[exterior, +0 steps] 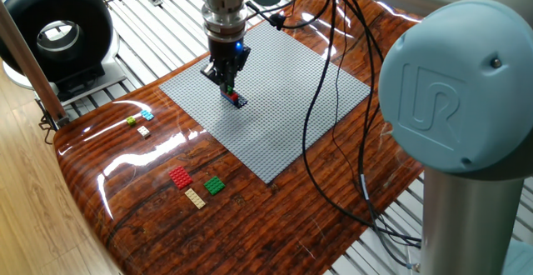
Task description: Build with small Lego blocks
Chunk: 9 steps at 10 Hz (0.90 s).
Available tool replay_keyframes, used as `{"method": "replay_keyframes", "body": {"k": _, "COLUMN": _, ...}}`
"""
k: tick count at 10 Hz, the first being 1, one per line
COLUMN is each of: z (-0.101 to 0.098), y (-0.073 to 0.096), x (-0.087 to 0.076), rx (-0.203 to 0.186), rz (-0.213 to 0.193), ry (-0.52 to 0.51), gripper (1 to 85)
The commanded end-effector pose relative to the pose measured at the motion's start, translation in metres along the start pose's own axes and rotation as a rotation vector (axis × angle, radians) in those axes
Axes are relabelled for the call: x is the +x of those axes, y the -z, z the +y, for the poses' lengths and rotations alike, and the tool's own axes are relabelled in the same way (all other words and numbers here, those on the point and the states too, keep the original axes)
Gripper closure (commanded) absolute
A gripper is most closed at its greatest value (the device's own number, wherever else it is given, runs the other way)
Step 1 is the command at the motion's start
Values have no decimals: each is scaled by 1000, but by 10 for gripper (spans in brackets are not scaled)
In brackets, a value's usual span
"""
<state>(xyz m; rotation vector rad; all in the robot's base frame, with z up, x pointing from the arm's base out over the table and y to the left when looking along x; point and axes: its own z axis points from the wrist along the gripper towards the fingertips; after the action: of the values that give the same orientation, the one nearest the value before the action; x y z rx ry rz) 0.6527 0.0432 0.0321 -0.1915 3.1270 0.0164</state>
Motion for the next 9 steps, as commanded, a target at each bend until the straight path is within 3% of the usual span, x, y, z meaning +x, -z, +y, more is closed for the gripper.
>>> {"method": "replay_keyframes", "body": {"k": 1, "z": 1, "y": 1, "x": -1, "rx": -13, "rz": -3, "ry": 7, "gripper": 620}}
{"method": "replay_keyframes", "body": {"k": 9, "z": 2, "y": 2, "x": -4, "rx": -24, "rz": -12, "ry": 12, "gripper": 570}}
